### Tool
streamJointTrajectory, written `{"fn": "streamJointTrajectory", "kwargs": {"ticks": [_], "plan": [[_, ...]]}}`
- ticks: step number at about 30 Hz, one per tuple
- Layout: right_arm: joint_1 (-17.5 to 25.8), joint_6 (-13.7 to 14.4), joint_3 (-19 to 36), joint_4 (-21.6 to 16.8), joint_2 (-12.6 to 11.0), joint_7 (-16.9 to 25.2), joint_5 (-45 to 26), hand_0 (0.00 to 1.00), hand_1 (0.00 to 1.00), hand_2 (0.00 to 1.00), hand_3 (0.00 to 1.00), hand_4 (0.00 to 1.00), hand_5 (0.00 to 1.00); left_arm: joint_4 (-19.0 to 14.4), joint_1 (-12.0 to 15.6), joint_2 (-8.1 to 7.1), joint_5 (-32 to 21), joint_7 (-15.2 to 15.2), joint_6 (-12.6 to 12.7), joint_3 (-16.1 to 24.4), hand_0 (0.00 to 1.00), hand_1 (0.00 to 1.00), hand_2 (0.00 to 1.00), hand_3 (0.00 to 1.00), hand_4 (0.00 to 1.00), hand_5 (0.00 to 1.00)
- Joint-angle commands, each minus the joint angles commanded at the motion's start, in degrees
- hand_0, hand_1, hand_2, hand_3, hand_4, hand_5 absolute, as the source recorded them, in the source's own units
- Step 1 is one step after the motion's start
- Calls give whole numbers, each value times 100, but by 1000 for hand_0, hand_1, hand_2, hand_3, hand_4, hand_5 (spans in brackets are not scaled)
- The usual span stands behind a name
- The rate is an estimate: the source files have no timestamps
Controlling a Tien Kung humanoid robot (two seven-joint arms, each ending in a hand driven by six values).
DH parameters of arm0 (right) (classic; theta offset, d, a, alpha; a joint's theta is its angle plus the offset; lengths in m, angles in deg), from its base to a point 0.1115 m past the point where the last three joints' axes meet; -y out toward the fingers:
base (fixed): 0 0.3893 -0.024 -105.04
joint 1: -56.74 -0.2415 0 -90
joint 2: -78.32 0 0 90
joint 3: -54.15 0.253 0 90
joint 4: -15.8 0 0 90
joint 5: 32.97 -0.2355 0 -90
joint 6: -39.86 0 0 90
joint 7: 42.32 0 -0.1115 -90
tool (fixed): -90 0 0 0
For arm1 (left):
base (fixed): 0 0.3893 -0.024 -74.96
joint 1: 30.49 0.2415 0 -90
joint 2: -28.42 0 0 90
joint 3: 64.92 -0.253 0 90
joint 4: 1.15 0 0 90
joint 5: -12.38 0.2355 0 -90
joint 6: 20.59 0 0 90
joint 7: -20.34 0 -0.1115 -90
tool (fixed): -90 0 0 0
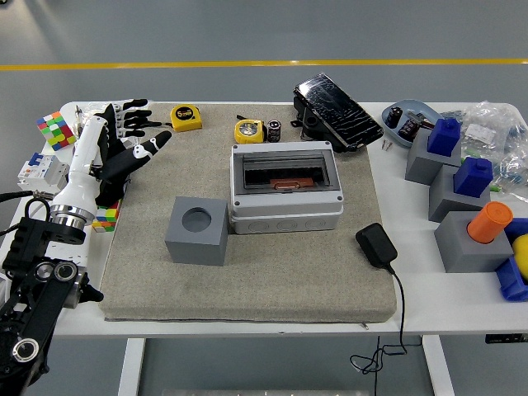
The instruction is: Fetch the battery,place it into the box,close the lid of the box
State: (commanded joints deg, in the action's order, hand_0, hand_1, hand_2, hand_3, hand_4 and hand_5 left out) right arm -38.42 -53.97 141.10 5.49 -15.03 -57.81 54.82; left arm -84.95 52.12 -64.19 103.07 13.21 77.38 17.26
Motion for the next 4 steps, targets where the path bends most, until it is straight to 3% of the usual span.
{"fn": "streamJointTrajectory", "kwargs": {"ticks": [4], "plan": [[-1,3,-4,0,-8,-1,-3,642,663,678,584,969,587,-2,-5,-6,-8,-4,2,-2,568,716,711,738,989,438]]}}
